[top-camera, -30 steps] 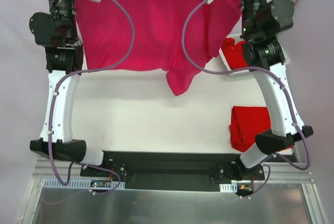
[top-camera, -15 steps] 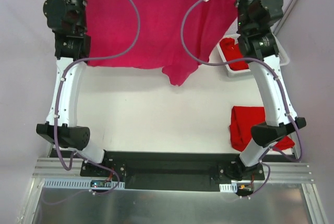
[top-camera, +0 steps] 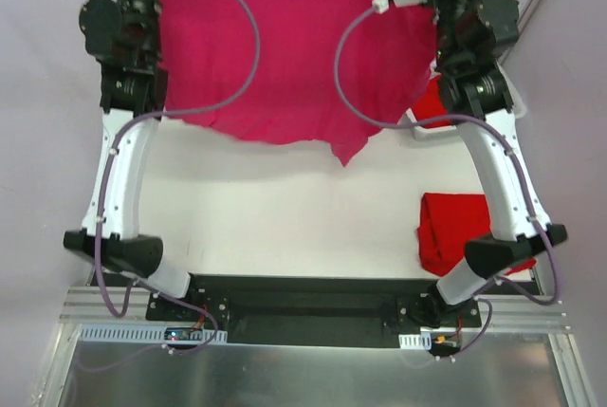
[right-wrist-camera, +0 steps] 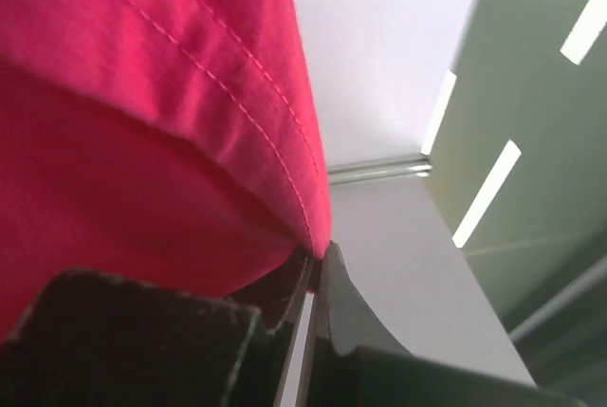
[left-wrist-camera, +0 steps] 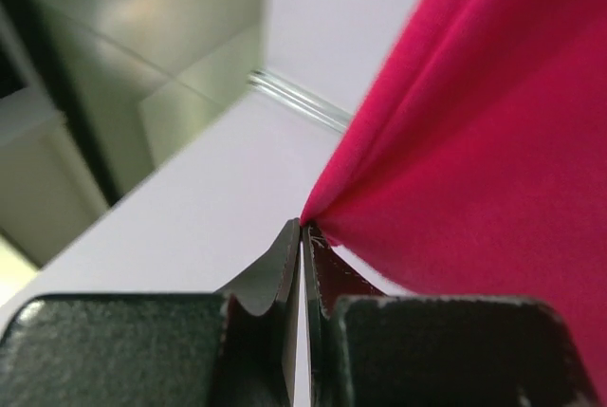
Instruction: Fold and stack the t-shirts
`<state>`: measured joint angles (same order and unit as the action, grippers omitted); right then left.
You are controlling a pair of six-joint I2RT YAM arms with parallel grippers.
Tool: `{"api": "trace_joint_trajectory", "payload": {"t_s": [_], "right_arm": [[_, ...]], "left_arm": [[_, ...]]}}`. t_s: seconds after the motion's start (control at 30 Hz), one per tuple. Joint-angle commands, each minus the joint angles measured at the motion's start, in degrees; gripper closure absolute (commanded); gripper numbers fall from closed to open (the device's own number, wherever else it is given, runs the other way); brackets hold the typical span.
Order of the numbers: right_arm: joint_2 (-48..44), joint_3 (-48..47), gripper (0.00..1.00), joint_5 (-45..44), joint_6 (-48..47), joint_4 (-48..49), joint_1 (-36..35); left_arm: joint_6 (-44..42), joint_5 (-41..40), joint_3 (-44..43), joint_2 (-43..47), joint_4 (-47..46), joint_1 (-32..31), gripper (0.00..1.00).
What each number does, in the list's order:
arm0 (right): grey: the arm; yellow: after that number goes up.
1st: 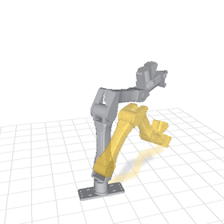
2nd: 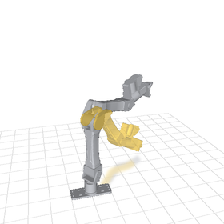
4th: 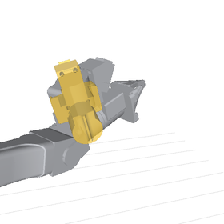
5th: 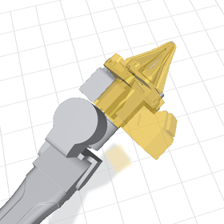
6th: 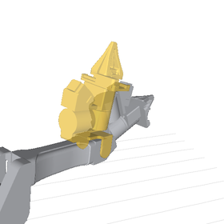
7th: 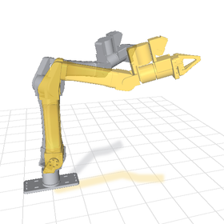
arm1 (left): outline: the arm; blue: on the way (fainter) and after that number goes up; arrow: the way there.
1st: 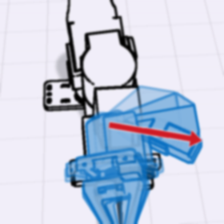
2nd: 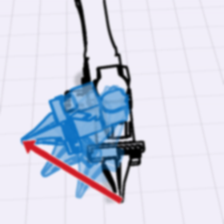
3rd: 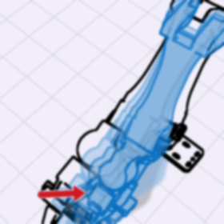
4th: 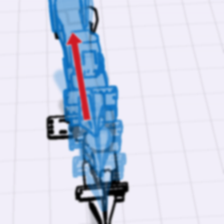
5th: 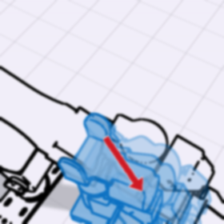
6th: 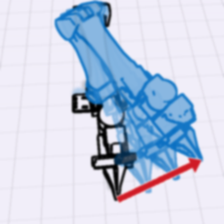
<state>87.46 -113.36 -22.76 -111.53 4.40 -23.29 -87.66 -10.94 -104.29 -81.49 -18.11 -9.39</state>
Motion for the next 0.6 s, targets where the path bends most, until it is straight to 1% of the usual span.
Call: {"api": "trace_joint_trajectory", "payload": {"t_s": [0.0, 0.03, 0.07, 0.1, 0.13, 0.17, 0.2, 0.23, 0.27, 0.3, 0.33, 0.37, 0.4, 0.43, 0.47, 0.5, 0.53, 0.57], "right_arm": [[5.08, -21.02, 0.99, -2.63, -3.26, 2.27, 1.32], [4.65, -19.46, 0.99, -3.85, -3.0, 2.45, 1.32], [0.82, -10.65, 0.99, -5.26, -0.21, 3.41, 1.32], [-1.83, -4.47, 0.99, -6.58, 1.03, 4.2, 1.4], [-5.16, 1.85, 0.99, -6.24, 1.74, 5.51, 1.58], [-9.81, 9.31, 0.99, -5.54, 1.14, 9.44, 1.58], [-11.24, 17.39, 0.99, -4.23, 0.35, 10.79, 1.58], [-11.61, 18.95, 0.99, -3.87, -0.09, 11.5, 1.67], [-10.31, 18.01, 0.99, -3.17, -0.1, 11.07, 2.19], [-8.73, 11.13, 0.99, -2.73, -0.18, 10.02, 2.54], [-6.8, 5.84, 0.99, -2.2, -0.44, 7.92, 2.81], [-0.95, 0.04, 0.99, -1.15, -1.32, 6.6, 3.16], [2.07, -15.24, 0.99, -0.71, -1.94, 4.93, 3.16], [5.84, -22.18, 0.99, -0.09, -2.81, 1.61, 3.16], [8.49, -28.34, 0.99, 0.96, -3.86, 0.79, 3.16], [10.52, -30.84, 0.99, 0.88, -6.22, 0.87, 3.16], [9.58, -27.91, 0.99, 0.53, -6.34, 2.78, 3.16], [7.57, -23.27, 0.99, -1.13, -5.47, 4.02, 3.16]], "left_arm": [[-2.96, -3.99, -27.52, -7.62, 0.78, -0.46, 1.0], [-2.17, -5.39, -24.59, -6.67, 0.71, -0.46, 1.0], [-0.86, -8.71, -19.86, -4.75, 0.53, -0.37, 1.0], [1.15, -8.92, -13.37, -1.94, -2.08, -0.11, 1.0], [1.17, -7.71, 1.75, 4.18, -5.06, 0.07, 1.0], [0.3, -5.78, 8.25, 6.41, -8.4, 0.16, 1.0], [-1.79, -5.32, 14.32, 8.09, -10.87, 0.07, 1.0], [-2.34, -5.06, 14.12, 7.76, -11.16, 0.07, 1.0], [-2.69, -4.62, 11.94, 6.97, -10.46, 0.07, 1.0], [-2.69, -4.53, 2.26, 3.39, -9.15, 0.16, 1.0], [-2.69, -4.36, -4.36, 0.84, -5.4, 0.16, 1.0], [-3.22, -3.57, -11.56, -2.06, -3.71, 0.16, 1.0], [-4.96, -3.04, -26.43, -8.44, -1.86, -0.01, 1.0], [-6.02, -2.25, -33.54, -11.81, 0.85, -0.1, 1.0], [-7.17, -1.72, -39.44, -14.72, 2.01, -0.28, 1.0], [-9.18, -2.59, -44.37, -17.53, 2.29, -0.37, 1.0], [-9.29, -4.16, -43.55, -17.38, 2.2, -0.46, 1.0], [-6.33, -6.27, -40.76, -16.08, 2.11, -0.46, 1.0]]}}
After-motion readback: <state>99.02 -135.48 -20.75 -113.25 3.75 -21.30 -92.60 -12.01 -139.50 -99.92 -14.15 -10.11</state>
